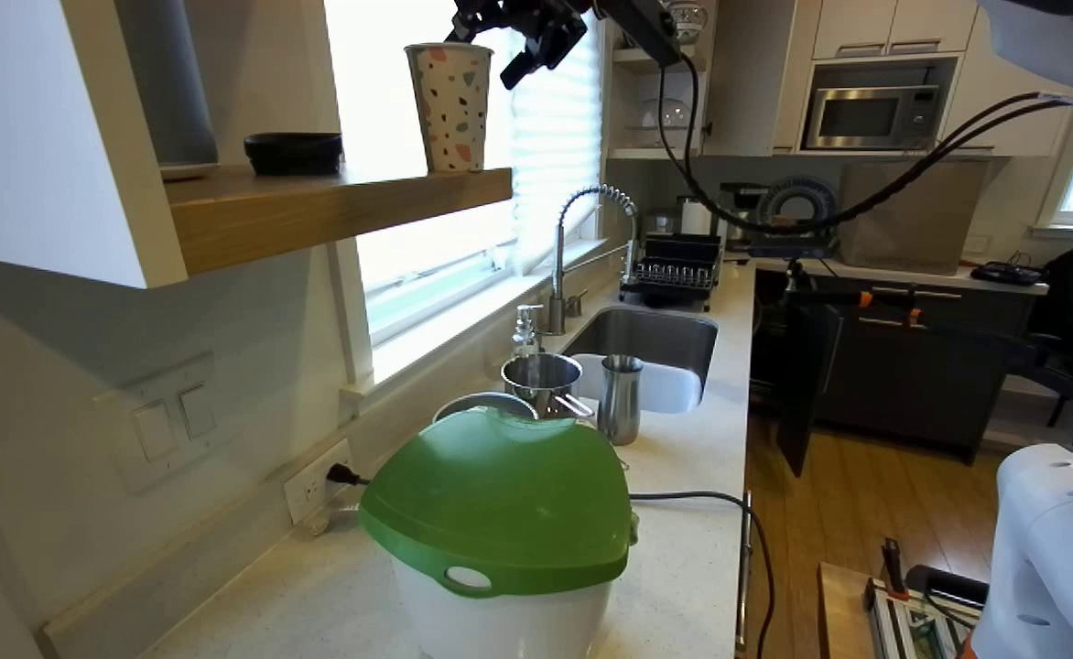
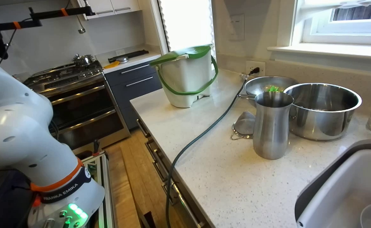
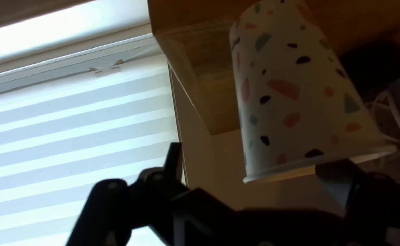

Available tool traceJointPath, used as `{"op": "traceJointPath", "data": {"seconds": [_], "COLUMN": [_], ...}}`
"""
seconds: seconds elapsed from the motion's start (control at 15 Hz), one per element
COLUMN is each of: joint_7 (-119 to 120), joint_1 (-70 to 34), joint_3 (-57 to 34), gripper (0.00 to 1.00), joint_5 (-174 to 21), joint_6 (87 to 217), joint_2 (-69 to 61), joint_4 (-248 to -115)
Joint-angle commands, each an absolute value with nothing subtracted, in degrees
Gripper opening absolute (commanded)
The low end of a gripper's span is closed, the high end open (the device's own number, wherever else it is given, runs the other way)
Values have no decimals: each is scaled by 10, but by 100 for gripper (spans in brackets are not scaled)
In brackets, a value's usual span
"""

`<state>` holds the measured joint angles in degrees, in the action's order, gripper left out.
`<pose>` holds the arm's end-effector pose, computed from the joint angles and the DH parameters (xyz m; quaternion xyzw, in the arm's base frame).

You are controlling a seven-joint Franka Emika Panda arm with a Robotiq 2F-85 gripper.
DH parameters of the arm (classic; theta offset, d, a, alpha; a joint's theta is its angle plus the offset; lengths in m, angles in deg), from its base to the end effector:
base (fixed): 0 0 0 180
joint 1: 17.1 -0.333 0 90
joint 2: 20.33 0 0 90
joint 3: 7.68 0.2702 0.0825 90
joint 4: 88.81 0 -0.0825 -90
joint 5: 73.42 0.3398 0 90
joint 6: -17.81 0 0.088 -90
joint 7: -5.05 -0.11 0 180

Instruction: Move the cup from the shelf to the countertop

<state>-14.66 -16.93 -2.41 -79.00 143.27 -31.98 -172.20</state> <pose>0.4620 0.0454 0.8047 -0.8849 0.1027 -0.4524 0.0413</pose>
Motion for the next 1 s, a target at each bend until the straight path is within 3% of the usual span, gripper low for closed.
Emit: {"op": "traceJointPath", "data": {"seconds": [0.0,0.6,0.93], "joint_7": [-163,-140,-83], "joint_1": [-170,-170,-171], "joint_3": [-23,-34,-64], "gripper": [72,4,1], "joint_5": [-785,-759,-688], "joint_6": [1378,1297,1247], "joint_2": [-301,-310,-331], "joint_4": [-1688,-1674,-1679]}}
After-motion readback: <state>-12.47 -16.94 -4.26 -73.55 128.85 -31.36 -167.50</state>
